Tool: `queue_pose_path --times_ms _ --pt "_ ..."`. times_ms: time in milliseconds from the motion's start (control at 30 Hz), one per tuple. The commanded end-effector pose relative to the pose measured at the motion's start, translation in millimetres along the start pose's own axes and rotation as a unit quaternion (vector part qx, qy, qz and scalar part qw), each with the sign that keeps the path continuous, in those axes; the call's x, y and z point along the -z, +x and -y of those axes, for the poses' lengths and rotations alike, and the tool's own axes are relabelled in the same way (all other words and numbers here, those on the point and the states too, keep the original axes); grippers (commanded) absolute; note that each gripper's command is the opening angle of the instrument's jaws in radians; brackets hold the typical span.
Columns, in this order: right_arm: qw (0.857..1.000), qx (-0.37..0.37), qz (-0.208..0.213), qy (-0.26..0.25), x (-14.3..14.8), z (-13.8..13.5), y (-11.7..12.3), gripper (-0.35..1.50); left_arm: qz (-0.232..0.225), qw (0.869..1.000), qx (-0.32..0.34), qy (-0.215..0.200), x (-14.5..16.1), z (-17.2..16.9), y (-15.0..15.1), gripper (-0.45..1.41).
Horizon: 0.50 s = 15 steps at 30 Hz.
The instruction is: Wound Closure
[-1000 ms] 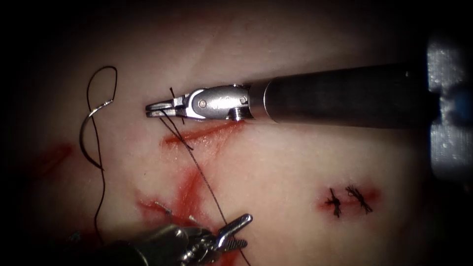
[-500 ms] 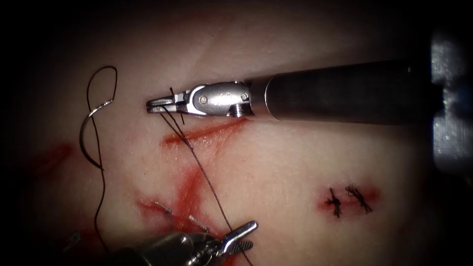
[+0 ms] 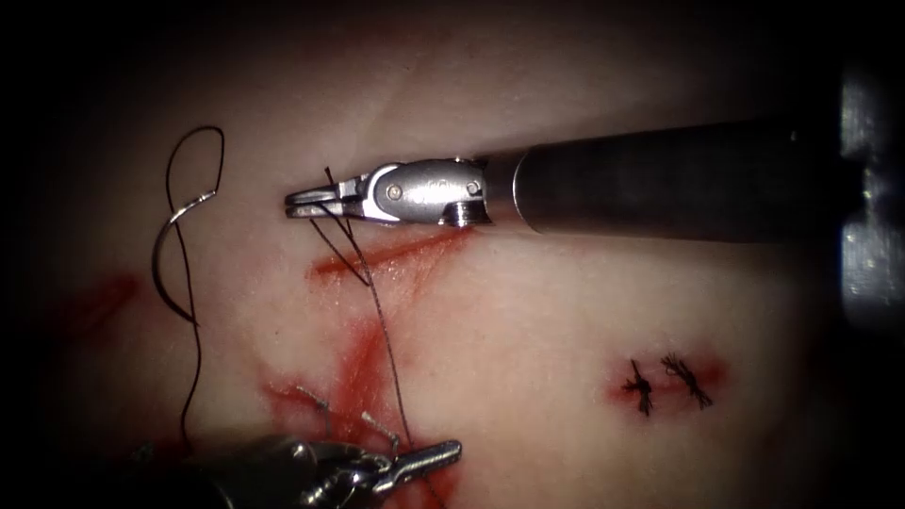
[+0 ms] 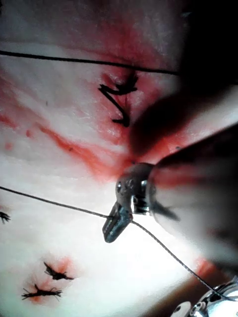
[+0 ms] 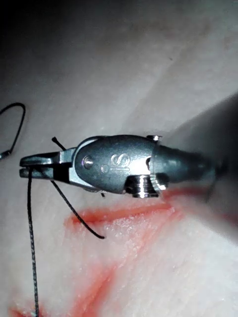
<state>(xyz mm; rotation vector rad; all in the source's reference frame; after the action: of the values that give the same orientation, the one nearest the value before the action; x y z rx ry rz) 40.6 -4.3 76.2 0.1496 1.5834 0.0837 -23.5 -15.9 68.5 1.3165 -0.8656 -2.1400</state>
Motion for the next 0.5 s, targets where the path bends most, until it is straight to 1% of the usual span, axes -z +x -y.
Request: queue_pose_path --times_ms 33,300,500 --pt "1.0 0.0 0.0 0.002 0.0 0.7 -0.4 -0.35 0.004 1.0 0.001 0.0 0.0 -0.3 -0.2 -0.45" --pt "1.0 -0.006 0.008 -0.004 2.9 2.2 0.1 -0.35 0.033 0.999 0.01 -0.004 5.9 1.5 -1.3 -0.45" --pt "1.0 -0.006 0.011 -0.006 4.4 2.8 0.3 -0.35 0.056 0.998 0.022 0.018 10.2 2.9 -2.2 -0.45"
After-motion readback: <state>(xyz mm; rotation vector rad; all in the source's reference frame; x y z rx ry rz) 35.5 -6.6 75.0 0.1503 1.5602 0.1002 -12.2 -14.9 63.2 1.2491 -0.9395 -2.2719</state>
